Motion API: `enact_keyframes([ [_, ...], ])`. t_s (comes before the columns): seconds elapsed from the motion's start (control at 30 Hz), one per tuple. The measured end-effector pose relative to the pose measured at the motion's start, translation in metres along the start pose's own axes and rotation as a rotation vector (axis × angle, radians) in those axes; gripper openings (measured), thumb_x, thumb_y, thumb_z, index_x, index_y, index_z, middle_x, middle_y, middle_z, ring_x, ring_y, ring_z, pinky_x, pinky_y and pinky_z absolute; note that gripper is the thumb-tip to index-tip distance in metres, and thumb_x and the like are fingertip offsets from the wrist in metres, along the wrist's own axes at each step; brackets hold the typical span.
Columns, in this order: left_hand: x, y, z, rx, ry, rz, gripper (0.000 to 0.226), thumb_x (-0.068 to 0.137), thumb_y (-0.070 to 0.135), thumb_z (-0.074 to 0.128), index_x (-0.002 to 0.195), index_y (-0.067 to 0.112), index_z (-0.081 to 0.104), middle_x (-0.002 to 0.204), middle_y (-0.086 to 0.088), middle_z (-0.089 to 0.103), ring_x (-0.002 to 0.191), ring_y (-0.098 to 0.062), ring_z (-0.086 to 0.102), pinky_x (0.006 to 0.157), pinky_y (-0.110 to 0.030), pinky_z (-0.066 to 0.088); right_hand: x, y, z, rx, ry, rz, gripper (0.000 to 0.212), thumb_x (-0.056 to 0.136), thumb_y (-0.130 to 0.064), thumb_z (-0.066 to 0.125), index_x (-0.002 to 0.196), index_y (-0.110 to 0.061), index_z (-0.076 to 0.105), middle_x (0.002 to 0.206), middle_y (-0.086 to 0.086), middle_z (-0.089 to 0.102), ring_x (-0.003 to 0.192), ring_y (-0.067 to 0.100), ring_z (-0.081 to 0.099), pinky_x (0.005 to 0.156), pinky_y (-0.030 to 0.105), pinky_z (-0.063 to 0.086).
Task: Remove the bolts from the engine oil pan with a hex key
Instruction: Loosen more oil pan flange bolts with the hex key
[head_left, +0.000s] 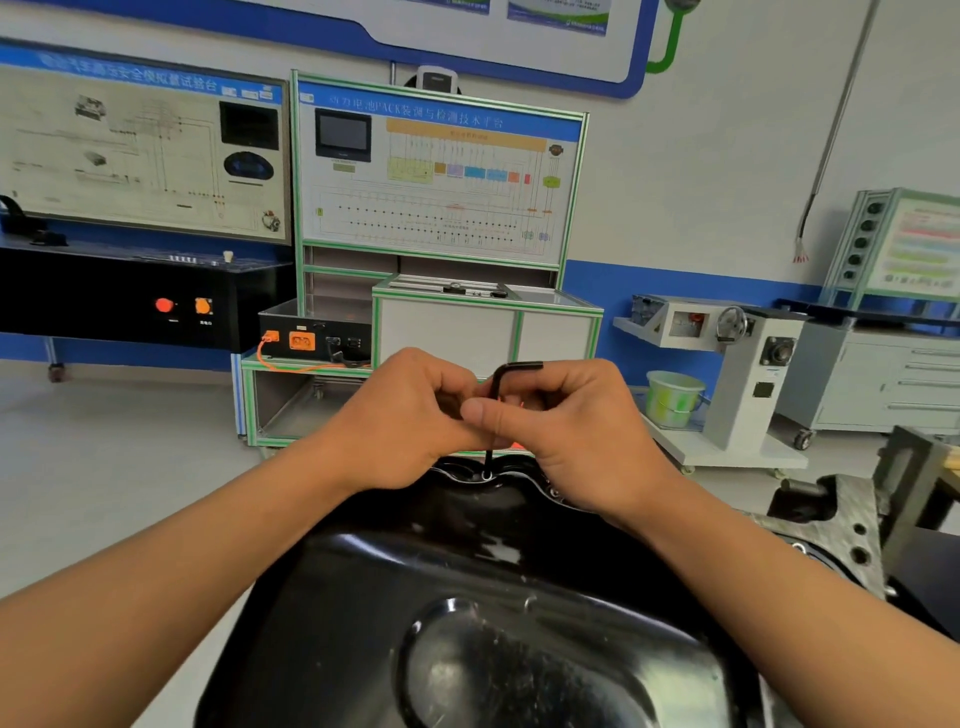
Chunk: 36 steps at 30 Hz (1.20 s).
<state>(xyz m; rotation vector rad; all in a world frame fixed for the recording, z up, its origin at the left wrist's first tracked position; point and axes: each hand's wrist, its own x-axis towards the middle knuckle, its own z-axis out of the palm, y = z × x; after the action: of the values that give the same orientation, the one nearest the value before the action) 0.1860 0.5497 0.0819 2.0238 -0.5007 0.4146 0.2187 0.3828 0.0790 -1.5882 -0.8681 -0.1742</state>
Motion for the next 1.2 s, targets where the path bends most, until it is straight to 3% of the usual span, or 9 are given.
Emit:
enact_keyframes([
  [0.1,0.000,-0.002,0.000,0.005,0.014,0.004,0.020,0.075,0.010,0.082,0.075,-0.006,0.070,0.065,-0.021,0.057,0.066,-0.019,0.048,0.068,-0.034,0.043,-0.001,-0.003,0.001,-0.017,0.006,-0.005,0.011,0.080,-0.004,0.080,0.080,0.006,0.076,0.063,0.005,0.064,0.056,0.004,0.052,0.057,0.014,0.044],
  [0.23,0.000,-0.003,0.000,0.024,0.027,0.009,0.020,0.074,0.009,0.084,0.070,-0.001,0.067,0.066,-0.024,0.059,0.064,-0.018,0.051,0.066,-0.031,0.046,-0.002,-0.004,0.002,-0.058,0.029,-0.010,0.005,0.079,-0.005,0.081,0.079,-0.005,0.077,0.057,-0.010,0.064,0.050,-0.001,0.051,0.053,0.010,0.041],
  [0.33,0.001,-0.006,0.000,0.043,0.062,0.016,0.027,0.072,0.008,0.085,0.059,0.016,0.062,0.057,0.001,0.058,0.056,-0.011,0.051,0.059,-0.019,0.045,-0.001,-0.003,0.002,-0.090,0.058,-0.017,0.007,0.077,-0.008,0.083,0.082,-0.007,0.078,0.056,-0.013,0.065,0.049,-0.002,0.054,0.052,0.008,0.042],
  [0.5,-0.001,-0.008,0.000,-0.020,-0.096,0.011,0.017,0.087,0.003,0.071,0.098,0.014,0.076,0.087,0.001,0.078,0.078,-0.006,0.071,0.075,-0.022,0.057,-0.002,-0.003,0.000,-0.148,0.088,-0.022,0.003,0.086,-0.013,0.077,0.087,-0.015,0.079,0.076,0.000,0.075,0.070,0.015,0.070,0.064,0.027,0.059],
  [0.57,-0.001,-0.008,0.000,-0.006,-0.093,0.004,0.019,0.091,0.002,0.065,0.101,0.014,0.076,0.089,0.001,0.078,0.080,-0.007,0.071,0.071,-0.025,0.059,-0.003,-0.003,0.000,-0.174,0.047,-0.033,0.014,0.093,-0.012,0.069,0.089,-0.023,0.076,0.077,-0.009,0.076,0.072,0.007,0.070,0.065,0.020,0.056],
  [0.77,-0.001,-0.005,-0.001,0.004,-0.038,-0.003,0.004,0.078,0.023,0.077,0.080,0.019,0.078,0.072,-0.012,0.072,0.065,-0.021,0.061,0.062,-0.037,0.054,-0.003,-0.002,0.002,-0.227,-0.009,-0.087,0.005,0.091,-0.018,0.072,0.087,-0.017,0.076,0.064,-0.008,0.062,0.058,0.008,0.054,0.059,0.016,0.047],
  [0.93,0.002,-0.009,-0.001,0.015,0.038,0.019,0.029,0.074,0.012,0.084,0.055,0.020,0.064,0.052,0.007,0.053,0.051,-0.006,0.046,0.053,-0.016,0.041,-0.002,-0.002,0.000,-0.113,0.047,-0.050,0.008,0.080,-0.015,0.083,0.079,-0.020,0.077,0.060,-0.006,0.064,0.055,0.002,0.054,0.056,0.012,0.045],
  [1.03,0.002,-0.010,0.000,-0.025,-0.001,0.018,0.019,0.074,0.007,0.083,0.071,-0.001,0.066,0.064,-0.001,0.060,0.061,-0.010,0.055,0.065,-0.018,0.047,-0.001,-0.001,0.001,-0.155,0.043,-0.059,0.007,0.080,-0.013,0.082,0.081,-0.019,0.078,0.068,-0.008,0.067,0.058,0.001,0.054,0.058,0.014,0.045],
  [1.2,-0.001,-0.009,-0.001,0.008,-0.095,0.020,0.012,0.087,0.004,0.071,0.096,0.010,0.076,0.088,-0.003,0.078,0.088,-0.016,0.074,0.086,-0.028,0.057,-0.001,-0.001,0.001,-0.243,-0.024,-0.061,0.014,0.098,-0.010,0.061,0.101,-0.008,0.075,0.093,0.008,0.071,0.086,0.019,0.066,0.080,0.031,0.055],
])
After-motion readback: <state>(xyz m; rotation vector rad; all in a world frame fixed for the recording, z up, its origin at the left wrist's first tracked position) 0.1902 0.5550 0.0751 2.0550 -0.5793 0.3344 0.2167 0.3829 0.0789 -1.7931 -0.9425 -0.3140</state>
